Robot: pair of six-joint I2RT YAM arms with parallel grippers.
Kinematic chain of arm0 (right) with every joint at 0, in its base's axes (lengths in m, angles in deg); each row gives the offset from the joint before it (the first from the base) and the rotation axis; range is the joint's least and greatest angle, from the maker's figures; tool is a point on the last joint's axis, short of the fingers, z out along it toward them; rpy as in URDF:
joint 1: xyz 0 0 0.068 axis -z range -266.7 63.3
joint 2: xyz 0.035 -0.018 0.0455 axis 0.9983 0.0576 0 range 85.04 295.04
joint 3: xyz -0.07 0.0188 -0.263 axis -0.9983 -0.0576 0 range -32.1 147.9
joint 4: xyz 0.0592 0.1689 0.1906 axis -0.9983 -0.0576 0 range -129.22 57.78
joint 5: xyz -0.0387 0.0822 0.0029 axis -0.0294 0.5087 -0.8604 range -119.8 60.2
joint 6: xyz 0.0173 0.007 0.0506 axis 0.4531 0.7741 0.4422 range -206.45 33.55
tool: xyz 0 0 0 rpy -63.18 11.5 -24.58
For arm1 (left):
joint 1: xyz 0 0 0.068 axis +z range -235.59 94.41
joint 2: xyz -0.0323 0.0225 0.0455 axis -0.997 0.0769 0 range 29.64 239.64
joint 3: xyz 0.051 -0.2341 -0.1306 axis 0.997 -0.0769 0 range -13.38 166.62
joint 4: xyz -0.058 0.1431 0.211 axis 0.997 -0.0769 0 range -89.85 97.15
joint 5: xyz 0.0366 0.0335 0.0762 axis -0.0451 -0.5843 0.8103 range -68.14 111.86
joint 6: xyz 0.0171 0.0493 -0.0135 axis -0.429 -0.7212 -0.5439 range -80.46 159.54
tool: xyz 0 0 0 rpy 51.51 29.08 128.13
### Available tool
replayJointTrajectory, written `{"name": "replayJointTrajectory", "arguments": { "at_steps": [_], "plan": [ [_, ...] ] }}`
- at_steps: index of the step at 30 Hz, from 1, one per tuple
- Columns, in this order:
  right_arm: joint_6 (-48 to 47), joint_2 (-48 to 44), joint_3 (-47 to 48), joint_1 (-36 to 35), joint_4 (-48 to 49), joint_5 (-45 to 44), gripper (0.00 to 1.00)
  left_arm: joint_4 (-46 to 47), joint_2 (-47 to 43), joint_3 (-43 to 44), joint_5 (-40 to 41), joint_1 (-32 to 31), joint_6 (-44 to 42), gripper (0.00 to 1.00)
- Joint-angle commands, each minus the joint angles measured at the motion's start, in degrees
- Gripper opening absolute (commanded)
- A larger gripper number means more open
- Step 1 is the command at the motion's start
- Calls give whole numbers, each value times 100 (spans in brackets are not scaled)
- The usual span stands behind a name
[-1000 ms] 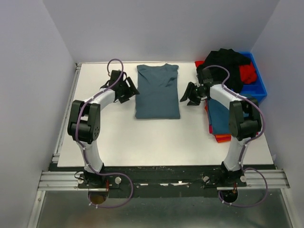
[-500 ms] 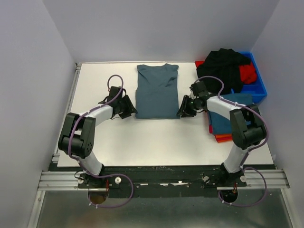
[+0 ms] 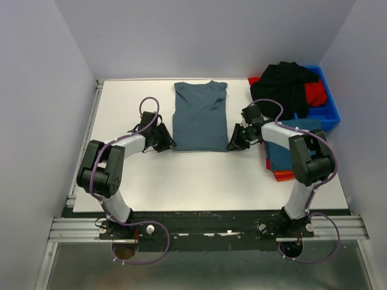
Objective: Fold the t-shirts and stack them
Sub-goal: Fold the folded rectangular tshirt in 1/3 of the way, then grab one side of the 2/3 rectangular tshirt with both arms
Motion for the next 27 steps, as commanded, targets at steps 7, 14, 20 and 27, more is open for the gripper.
{"name": "replayJointTrajectory", "arguments": {
  "at_steps": [7,14,20,27],
  "plan": [
    [-85,218,-40,-99,59,-54,24,175,275,-11,-368,-202,57,43],
    [-103,139,-101,-134,129,77,18,202,336,-46,-351,-237,101,17],
    [-182,-256,-180,-134,-29,-45,1,-280,-6,103,35,-238,-153,0],
    [-217,-1222,-917,-134,-99,218,1,-905,-639,51,141,-342,-435,0]
  ]
}}
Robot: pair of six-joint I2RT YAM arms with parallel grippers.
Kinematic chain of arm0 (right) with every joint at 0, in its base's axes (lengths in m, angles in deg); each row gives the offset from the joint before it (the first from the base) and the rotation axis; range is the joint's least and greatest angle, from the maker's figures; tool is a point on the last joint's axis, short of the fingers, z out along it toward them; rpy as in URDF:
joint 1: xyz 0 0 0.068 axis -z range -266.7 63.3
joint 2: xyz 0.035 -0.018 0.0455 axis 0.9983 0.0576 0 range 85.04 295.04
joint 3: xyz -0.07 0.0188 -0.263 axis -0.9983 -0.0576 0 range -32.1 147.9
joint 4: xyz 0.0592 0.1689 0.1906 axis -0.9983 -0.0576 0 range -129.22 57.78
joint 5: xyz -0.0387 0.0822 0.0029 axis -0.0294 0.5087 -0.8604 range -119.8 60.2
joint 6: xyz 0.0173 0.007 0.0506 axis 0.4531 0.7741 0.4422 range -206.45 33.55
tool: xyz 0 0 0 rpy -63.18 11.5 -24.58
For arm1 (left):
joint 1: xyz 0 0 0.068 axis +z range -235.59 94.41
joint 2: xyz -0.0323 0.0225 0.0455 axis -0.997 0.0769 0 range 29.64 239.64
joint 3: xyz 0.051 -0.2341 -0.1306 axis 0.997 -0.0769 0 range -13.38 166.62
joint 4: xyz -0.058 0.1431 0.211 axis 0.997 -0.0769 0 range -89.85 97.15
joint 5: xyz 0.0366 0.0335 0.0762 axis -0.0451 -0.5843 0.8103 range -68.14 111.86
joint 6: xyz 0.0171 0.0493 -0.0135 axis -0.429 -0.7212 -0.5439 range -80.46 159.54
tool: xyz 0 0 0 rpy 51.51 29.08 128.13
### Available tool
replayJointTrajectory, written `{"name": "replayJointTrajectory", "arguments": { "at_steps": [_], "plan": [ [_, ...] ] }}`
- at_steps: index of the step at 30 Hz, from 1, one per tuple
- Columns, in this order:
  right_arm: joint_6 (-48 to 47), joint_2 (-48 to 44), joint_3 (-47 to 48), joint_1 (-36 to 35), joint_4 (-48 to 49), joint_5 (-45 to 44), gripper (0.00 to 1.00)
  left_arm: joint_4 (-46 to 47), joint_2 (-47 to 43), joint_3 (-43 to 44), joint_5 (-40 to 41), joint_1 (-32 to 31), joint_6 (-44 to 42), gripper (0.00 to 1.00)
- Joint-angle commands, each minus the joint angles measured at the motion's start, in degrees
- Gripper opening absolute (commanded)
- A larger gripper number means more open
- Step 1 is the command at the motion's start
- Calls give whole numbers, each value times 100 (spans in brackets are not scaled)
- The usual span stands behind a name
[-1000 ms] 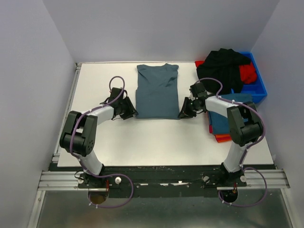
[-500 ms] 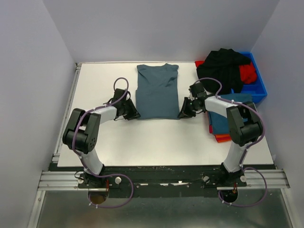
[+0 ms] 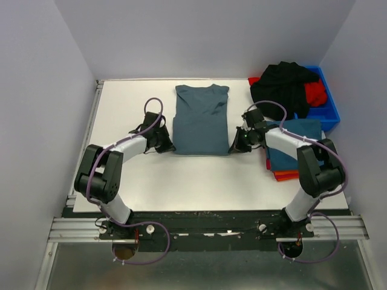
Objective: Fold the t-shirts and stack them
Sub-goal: Grab one side of the 2/3 rectangular tshirt with both arms
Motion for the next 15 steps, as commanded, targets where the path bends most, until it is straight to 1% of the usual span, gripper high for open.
{"name": "replayJointTrajectory", "arguments": {
  "at_steps": [1,4,9,12,15],
  "plan": [
    [-123,-788,-603,-40,-143,186,1,-673,-584,9,285,-172,-319,0],
    [-132,-1499,-1095,-49,-204,308,1,-884,-1040,-166,400,-400,-293,0],
    [-141,-2712,-1685,-75,-617,370,1,-1227,-1806,-465,479,-849,-83,0],
    [-141,-3433,-1818,-75,-1038,362,1,-1526,-2298,-545,549,-1069,32,0],
    [-88,-4014,-1704,-75,-1408,134,1,-1781,-2659,-466,567,-1113,85,0]
  ]
}}
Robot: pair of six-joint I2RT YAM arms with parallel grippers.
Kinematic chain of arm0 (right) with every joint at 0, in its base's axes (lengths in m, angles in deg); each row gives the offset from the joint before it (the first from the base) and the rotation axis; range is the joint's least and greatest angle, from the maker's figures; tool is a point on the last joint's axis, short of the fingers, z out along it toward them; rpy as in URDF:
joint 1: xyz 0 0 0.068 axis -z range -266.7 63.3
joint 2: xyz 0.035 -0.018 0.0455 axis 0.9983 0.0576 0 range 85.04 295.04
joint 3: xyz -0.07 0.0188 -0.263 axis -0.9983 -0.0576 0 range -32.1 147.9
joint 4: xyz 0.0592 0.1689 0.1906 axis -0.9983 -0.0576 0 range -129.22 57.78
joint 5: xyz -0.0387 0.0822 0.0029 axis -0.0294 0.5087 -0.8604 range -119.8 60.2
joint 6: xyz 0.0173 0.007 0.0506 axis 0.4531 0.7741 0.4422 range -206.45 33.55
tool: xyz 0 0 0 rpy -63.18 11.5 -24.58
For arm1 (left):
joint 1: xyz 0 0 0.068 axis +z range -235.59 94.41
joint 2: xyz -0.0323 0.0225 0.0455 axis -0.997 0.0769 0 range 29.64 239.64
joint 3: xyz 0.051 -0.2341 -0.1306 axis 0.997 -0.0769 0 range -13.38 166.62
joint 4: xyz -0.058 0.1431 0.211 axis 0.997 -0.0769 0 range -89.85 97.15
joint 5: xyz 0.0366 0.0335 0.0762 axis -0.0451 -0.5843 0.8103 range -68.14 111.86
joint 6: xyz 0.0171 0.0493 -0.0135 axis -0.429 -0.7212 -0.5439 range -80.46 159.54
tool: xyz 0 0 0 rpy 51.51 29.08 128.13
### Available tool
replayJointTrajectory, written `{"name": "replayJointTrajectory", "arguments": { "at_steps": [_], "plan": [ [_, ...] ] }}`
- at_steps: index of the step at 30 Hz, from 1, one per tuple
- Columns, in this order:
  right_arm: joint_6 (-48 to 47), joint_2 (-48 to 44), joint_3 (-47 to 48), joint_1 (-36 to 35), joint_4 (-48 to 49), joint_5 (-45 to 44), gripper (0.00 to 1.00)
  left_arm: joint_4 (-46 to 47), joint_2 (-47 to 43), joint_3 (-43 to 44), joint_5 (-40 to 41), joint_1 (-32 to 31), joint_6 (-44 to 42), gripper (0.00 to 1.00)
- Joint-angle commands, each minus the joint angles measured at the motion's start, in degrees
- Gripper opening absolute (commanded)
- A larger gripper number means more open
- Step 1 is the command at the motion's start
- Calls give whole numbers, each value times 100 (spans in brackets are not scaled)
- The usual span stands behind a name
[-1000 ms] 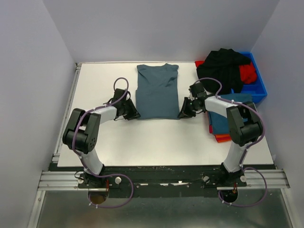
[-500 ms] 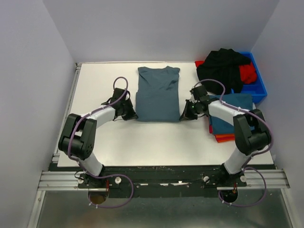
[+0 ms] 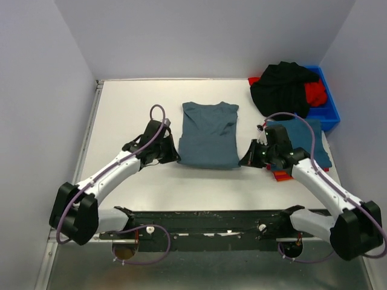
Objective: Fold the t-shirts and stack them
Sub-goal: Grab one side of the 2/3 rectangular tshirt with both arms, then fold the long partially folded tshirt into a neat square
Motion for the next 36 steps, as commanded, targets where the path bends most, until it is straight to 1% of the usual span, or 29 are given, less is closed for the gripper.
{"name": "replayJointTrajectory", "arguments": {
  "at_steps": [1,4,7,10,16,19,20,25,28,32,33,34,35,36],
  "plan": [
    [-46,-717,119,-27,-753,-201,1,-664,-531,152,272,-55,131,0],
    [-99,-622,663,17,-973,-457,1,-937,-365,749,430,6,-53,0],
    [-99,-183,1252,174,-877,-448,1,-824,39,1390,291,208,-89,0],
    [-73,405,1946,403,-719,-361,1,-806,583,2102,369,340,-133,0],
    [32,2004,3264,878,-472,-167,1,-648,2067,3377,387,805,-107,0],
    [59,2997,3950,983,-455,-123,1,-665,3016,4221,115,946,-80,0],
    [68,3313,4213,1027,-489,-88,1,-709,3263,4632,53,990,-80,0],
    [68,4632,5522,1221,-691,-35,1,-789,4380,5890,-175,1192,-19,0],
    [76,5388,6515,1317,-1059,-78,1,-640,5039,6427,-561,1298,121,0],
    [199,6110,7413,1493,-1246,-114,1,-17,5506,6648,-914,1368,446,0],
    [200,6294,7641,1511,-1246,-70,1,107,5620,6727,-949,1386,482,2],
    [200,6557,7922,1528,-1350,-27,9,187,5795,6858,-1019,1404,534,17],
    [191,6864,8351,1529,-1621,-70,31,161,6015,7112,-1176,1412,535,50],
    [139,7059,8729,1520,-1893,-131,53,39,6200,7375,-1308,1412,491,75]
  ]
}}
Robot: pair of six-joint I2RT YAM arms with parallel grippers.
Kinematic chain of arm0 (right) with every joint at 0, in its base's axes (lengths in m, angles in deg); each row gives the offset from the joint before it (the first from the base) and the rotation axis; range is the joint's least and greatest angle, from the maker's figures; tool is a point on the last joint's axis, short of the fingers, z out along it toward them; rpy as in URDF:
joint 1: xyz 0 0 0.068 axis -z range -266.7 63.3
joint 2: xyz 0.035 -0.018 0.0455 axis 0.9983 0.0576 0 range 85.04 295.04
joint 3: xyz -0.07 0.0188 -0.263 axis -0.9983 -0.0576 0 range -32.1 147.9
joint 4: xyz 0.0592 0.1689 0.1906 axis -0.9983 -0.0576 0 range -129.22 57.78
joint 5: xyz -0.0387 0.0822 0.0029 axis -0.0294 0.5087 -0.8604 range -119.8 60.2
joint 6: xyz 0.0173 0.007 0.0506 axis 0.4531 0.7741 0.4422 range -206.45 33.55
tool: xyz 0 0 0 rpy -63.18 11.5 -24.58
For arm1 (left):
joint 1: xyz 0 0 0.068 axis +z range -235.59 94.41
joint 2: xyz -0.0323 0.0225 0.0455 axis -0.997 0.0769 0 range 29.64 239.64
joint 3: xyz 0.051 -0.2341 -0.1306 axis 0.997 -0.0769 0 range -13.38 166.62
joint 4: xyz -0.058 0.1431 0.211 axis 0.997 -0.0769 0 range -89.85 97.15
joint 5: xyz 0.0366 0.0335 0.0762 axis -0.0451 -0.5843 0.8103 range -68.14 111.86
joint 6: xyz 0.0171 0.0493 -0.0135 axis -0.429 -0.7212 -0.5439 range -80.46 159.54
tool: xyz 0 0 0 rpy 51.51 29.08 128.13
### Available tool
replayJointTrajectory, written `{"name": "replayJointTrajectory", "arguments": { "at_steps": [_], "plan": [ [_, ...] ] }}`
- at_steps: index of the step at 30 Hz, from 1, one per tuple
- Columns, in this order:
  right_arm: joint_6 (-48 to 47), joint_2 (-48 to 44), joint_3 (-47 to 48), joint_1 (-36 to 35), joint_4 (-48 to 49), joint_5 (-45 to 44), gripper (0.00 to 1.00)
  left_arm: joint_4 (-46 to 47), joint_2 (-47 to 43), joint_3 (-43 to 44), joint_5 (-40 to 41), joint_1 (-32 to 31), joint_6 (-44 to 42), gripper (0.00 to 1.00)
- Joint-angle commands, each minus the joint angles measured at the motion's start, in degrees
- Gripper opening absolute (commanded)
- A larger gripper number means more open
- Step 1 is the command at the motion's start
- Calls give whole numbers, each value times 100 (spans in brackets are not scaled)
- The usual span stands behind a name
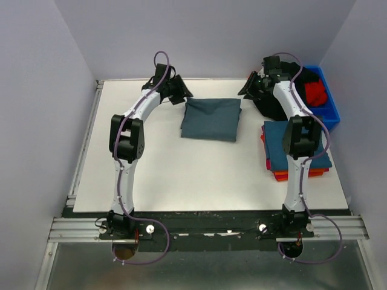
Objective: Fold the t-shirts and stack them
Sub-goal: Fold the long partially folded tshirt into a neat square
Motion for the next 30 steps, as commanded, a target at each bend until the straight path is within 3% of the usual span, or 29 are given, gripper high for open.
{"name": "replayJointTrajectory", "arguments": {
  "at_steps": [1,2,5,12,18,24,30],
  "plan": [
    [-32,851,1190,106,-927,-86,60,111,734,920,-682,70,129,85],
    [-85,782,1060,106,-842,-86,61,109,753,923,-718,62,41,91],
    [-68,63,-376,106,44,-138,61,495,333,275,-569,70,-135,94],
    [-130,-713,-1779,97,697,-104,60,584,-108,-623,-236,79,-479,90],
    [-50,-326,-1640,62,653,-42,60,707,85,-739,-191,53,-452,86],
    [29,86,-1315,0,627,-147,65,575,454,-353,-15,18,-549,90],
    [152,692,-603,-123,461,-313,63,610,788,-132,-41,0,-479,81]
  ]
}}
